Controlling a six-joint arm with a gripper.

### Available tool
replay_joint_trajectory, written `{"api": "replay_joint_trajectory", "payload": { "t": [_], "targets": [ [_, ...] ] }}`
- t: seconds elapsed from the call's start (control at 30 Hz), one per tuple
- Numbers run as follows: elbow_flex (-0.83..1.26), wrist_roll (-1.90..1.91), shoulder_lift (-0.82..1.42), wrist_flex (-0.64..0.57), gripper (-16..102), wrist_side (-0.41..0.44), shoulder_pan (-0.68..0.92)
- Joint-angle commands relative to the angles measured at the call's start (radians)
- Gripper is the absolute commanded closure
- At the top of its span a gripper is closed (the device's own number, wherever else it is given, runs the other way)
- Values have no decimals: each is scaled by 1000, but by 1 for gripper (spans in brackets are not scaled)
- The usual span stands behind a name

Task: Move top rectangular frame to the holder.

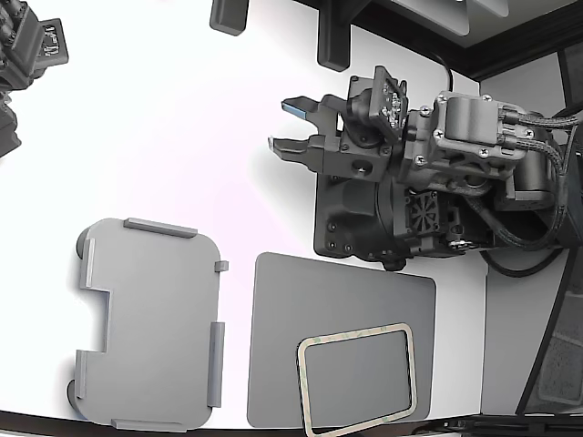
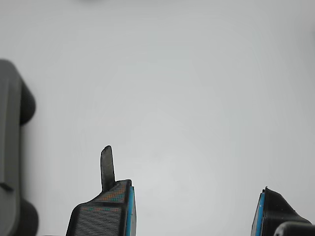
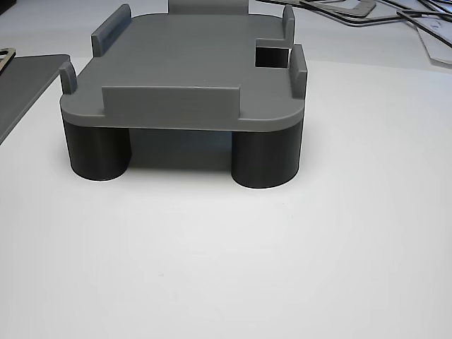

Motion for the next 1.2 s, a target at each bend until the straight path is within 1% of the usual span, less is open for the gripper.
{"api": "replay_joint_trajectory", "payload": {
  "t": [0.0, 0.3, 0.37, 0.4, 0.53, 0.63, 0.7, 0.8, 0.9, 1.0, 1.13, 1.17],
  "targets": [
    [17, -103, 23, -279, -14, 0, 21],
    [14, -104, 23, -267, -14, 2, 21],
    [-15, -107, 2, -259, -14, -8, 31],
    [-58, -94, -40, -225, -14, -6, 54],
    [-295, 14, -259, -8, -14, 80, 233],
    [-407, 127, -357, 101, -14, 173, 397],
    [-468, 195, -414, 173, -14, 192, 474],
    [-534, 276, -495, 265, -14, 147, 532],
    [-557, 353, -549, 305, -14, 107, 594],
    [-600, 433, -621, 347, -14, 104, 673],
    [-690, 528, -735, 449, -14, 15, 747],
    [-706, 560, -753, 469, -14, 8, 775]
  ]
}}
